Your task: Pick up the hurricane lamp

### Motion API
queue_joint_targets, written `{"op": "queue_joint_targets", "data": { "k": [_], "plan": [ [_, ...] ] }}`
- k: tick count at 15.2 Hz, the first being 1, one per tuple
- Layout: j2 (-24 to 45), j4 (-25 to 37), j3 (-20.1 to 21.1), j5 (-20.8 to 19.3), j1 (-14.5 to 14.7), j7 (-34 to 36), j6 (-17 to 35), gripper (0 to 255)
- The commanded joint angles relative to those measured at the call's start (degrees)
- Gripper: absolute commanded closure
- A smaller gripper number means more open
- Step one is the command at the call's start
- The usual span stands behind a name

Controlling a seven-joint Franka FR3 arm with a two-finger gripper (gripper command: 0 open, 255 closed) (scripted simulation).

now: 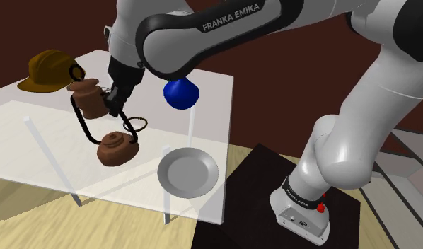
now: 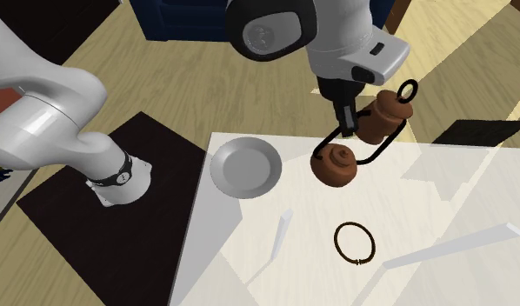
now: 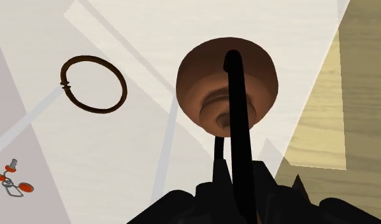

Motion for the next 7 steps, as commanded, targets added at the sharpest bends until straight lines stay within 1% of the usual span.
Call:
{"op": "queue_joint_targets", "data": {
  "k": [1,5,7],
  "plan": [
    [-0.49,1.11,-0.03,0.15,-0.01,-0.09,-1.48,255],
    [-1.36,3.27,-0.1,0.41,-0.05,-0.25,-4.49,255],
    [-1.4,3.36,-0.1,0.42,-0.05,-0.25,-4.61,255]
  ]
}}
